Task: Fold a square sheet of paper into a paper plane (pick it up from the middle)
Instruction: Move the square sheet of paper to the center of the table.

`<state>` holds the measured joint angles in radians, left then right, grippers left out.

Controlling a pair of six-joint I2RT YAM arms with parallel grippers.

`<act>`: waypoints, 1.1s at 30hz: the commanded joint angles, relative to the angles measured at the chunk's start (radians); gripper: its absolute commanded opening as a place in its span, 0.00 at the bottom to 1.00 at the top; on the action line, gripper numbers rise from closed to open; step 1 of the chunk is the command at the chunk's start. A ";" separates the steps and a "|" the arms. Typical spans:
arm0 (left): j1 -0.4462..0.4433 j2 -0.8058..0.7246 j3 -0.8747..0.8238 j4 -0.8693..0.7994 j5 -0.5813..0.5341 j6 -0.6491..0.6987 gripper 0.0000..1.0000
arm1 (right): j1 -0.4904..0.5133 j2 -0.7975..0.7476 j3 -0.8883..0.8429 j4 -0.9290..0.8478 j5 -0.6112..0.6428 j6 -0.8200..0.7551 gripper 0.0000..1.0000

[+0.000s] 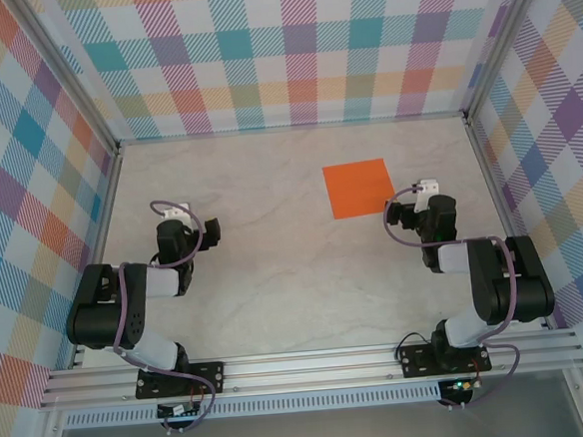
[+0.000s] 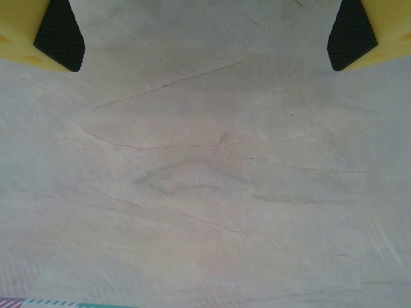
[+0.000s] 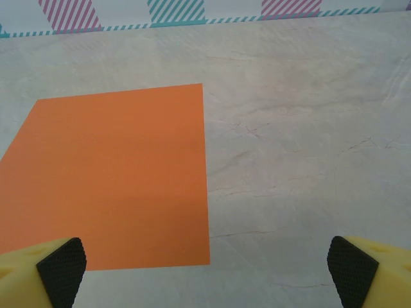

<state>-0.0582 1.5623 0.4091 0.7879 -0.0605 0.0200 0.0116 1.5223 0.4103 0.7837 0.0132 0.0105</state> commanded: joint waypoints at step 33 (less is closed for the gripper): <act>-0.003 -0.083 0.012 -0.050 -0.041 -0.009 1.00 | -0.006 -0.120 0.109 -0.286 0.053 0.049 1.00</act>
<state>-0.0582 1.5528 0.4091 0.7734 -0.0692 0.0193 0.0116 1.4906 0.4347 0.6792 0.0174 0.0162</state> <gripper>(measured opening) 0.999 0.999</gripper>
